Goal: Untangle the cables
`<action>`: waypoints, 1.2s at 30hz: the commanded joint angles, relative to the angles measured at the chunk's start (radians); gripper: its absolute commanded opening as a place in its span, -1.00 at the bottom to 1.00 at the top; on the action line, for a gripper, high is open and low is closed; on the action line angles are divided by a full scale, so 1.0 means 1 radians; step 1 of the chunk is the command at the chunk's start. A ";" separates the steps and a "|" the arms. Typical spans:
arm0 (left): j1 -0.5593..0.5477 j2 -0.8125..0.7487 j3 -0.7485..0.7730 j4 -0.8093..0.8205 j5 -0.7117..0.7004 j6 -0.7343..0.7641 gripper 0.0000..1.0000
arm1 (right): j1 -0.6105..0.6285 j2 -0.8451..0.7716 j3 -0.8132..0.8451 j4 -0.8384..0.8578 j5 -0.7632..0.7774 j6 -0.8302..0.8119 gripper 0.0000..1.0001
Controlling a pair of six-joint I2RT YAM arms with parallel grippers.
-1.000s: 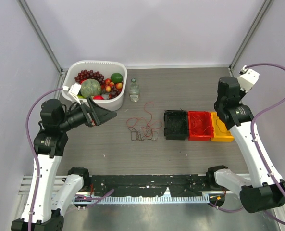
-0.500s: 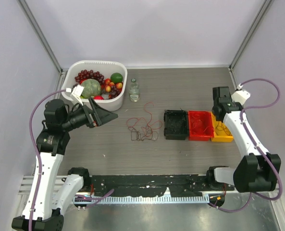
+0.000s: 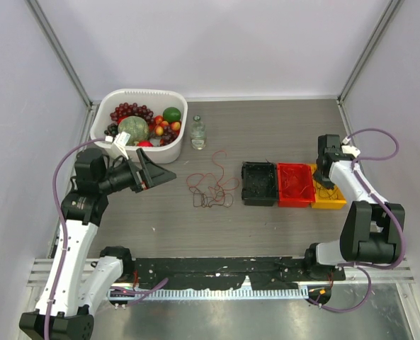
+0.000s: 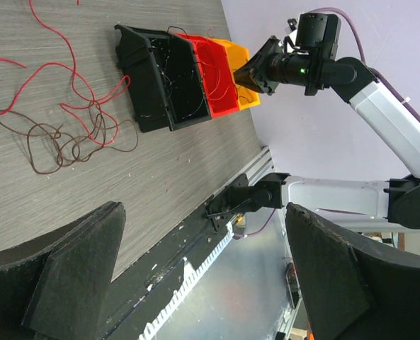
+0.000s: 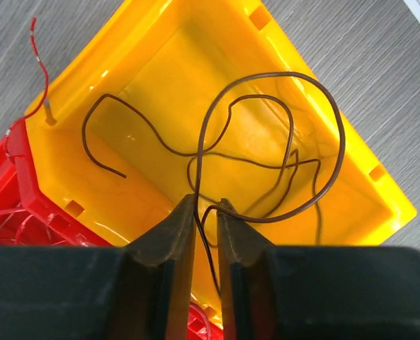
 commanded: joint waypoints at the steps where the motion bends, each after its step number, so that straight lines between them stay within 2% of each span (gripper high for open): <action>1: -0.002 -0.011 -0.002 0.019 0.026 0.026 0.99 | 0.000 -0.051 0.030 0.033 -0.012 -0.062 -0.30; 2: 0.000 -0.012 -0.003 0.019 0.025 0.029 0.99 | 0.000 -0.071 0.036 0.030 -0.010 -0.068 0.02; 3: 0.000 -0.009 -0.006 0.021 0.023 0.030 0.99 | 0.000 -0.088 0.038 0.030 -0.006 -0.074 0.11; 4: 0.000 -0.011 -0.009 0.022 0.022 0.032 0.99 | 0.000 -0.116 0.042 0.032 -0.004 -0.079 0.39; 5: 0.000 -0.008 -0.014 0.024 0.020 0.030 0.99 | 0.000 -0.127 0.045 0.029 -0.007 -0.085 0.40; 6: 0.000 -0.008 -0.018 0.027 0.020 0.032 0.99 | 0.000 -0.149 0.057 0.026 -0.007 -0.089 0.66; 16: -0.002 0.009 -0.064 0.053 0.025 0.017 0.99 | 0.010 -0.246 0.157 -0.019 -0.050 -0.131 0.66; 24: 0.000 -0.005 -0.071 0.048 0.034 0.020 0.99 | 0.010 -0.213 0.159 -0.040 0.048 -0.106 0.51; 27: 0.000 -0.012 -0.084 0.051 0.034 0.024 0.99 | 0.007 -0.206 0.137 -0.039 0.166 -0.068 0.50; 29: -0.002 -0.011 -0.090 0.056 0.036 0.027 0.99 | -0.008 -0.197 0.119 -0.040 0.223 -0.022 0.52; 30: -0.003 -0.012 -0.091 0.056 0.036 0.032 0.99 | -0.028 -0.188 0.110 -0.040 0.234 -0.010 0.63; 32: -0.017 -0.008 -0.083 0.047 0.026 0.044 0.99 | -0.048 -0.167 0.111 -0.039 0.267 0.032 0.72; 36: -0.055 0.035 -0.071 0.044 0.013 0.046 0.99 | -0.132 -0.128 0.113 -0.050 0.262 0.084 0.74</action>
